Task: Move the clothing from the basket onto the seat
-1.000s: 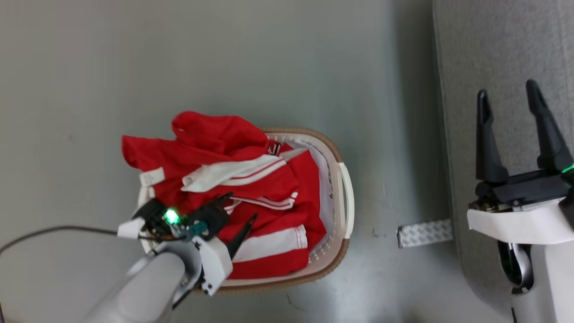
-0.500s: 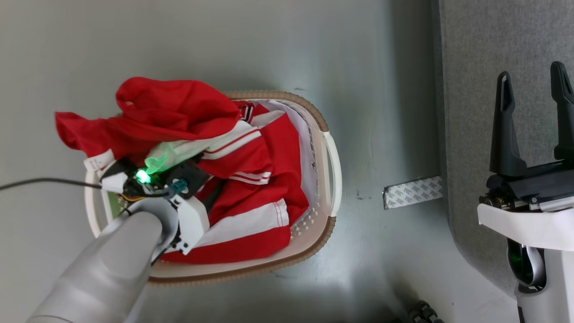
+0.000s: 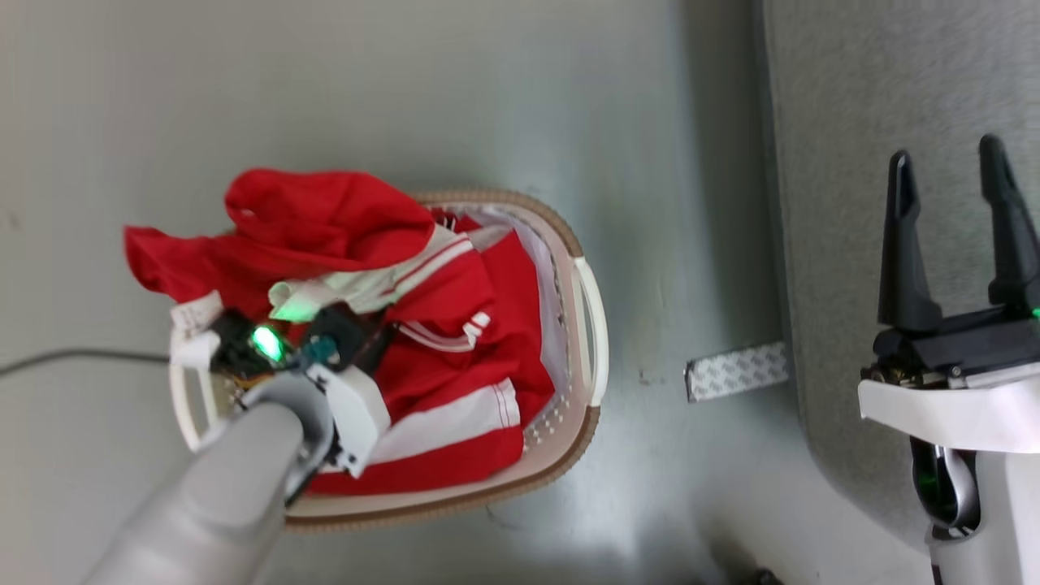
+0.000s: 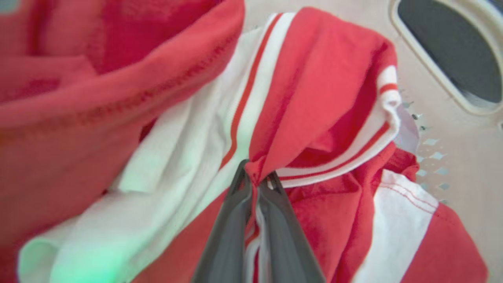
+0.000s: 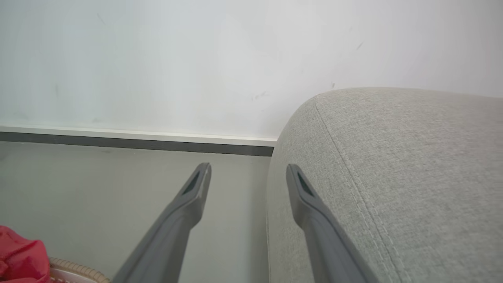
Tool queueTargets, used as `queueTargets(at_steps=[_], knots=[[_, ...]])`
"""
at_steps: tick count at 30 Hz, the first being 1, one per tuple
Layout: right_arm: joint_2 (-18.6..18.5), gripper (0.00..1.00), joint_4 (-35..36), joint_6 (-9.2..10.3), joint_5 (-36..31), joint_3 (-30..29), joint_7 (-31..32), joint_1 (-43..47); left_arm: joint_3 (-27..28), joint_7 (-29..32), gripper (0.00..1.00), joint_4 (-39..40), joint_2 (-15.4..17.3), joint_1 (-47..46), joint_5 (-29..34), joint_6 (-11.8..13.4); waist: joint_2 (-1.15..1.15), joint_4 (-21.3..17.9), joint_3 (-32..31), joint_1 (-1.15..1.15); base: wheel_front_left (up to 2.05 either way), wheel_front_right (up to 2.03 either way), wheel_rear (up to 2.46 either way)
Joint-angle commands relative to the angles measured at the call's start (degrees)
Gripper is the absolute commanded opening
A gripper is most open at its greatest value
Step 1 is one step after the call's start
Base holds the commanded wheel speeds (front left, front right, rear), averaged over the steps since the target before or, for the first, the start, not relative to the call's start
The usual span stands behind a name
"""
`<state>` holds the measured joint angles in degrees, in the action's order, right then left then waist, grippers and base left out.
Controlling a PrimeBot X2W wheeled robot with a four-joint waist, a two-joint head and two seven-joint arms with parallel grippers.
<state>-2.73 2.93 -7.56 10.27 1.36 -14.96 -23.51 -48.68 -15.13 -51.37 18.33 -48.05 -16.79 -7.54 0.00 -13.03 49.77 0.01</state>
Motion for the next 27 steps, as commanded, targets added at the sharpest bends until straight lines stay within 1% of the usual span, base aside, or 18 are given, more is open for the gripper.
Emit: queueTargets(at_steps=[1, 9, 14, 18, 20, 27], knots=[[-0.05, 1.0, -0.67, 0.13, 0.16, -0.29, -0.11, 0.98, 0.25, -0.02, 0.0, 0.98, 0.03, 1.65, -0.89, 0.06, 0.0, 0.77, -3.39, -0.01, 0.0, 0.0, 0.0], [-0.06, 1.0, -5.54, 0.13, -1.16, -2.17, -0.11, 6.37, 3.58, -0.03, 0.0, 10.75, -1.21, 12.59, -4.45, 0.07, 0.0, 4.81, -17.87, -0.01, 0.0, 0.0, 0.0], [-0.08, 1.0, -8.48, 0.13, -2.14, -2.61, -0.11, 10.32, 6.11, -0.03, 0.0, 16.56, -2.07, 19.56, -6.22, 0.8, 0.0, 6.83, -27.41, -0.01, 0.0, 0.0, 0.0], [-0.1, 1.0, -10.5, 0.13, -2.36, -2.46, -0.1, 13.18, 8.21, -0.03, 0.0, 21.2, -2.48, 24.71, -8.08, 2.28, 0.0, 7.69, -34.23, -0.01, 0.0, 0.0, 0.0], [-0.11, 1.0, -11.38, 0.13, -2.36, -2.44, -0.1, 14.64, 9.1, -0.03, 0.0, 23.74, -2.53, 26.72, -8.49, 3.46, 0.0, 8.12, -37.17, -0.01, 0.0, 0.0, 0.0], [-0.11, 1.0, -13.63, 0.13, -2.33, -1.94, -0.1, 19.38, 10.75, 0.86, 0.0, 33.48, -1.92, 31.69, -10.3, 7.08, 0.0, 9.61, -45.41, -0.01, 0.0, 0.0, 0.0]])
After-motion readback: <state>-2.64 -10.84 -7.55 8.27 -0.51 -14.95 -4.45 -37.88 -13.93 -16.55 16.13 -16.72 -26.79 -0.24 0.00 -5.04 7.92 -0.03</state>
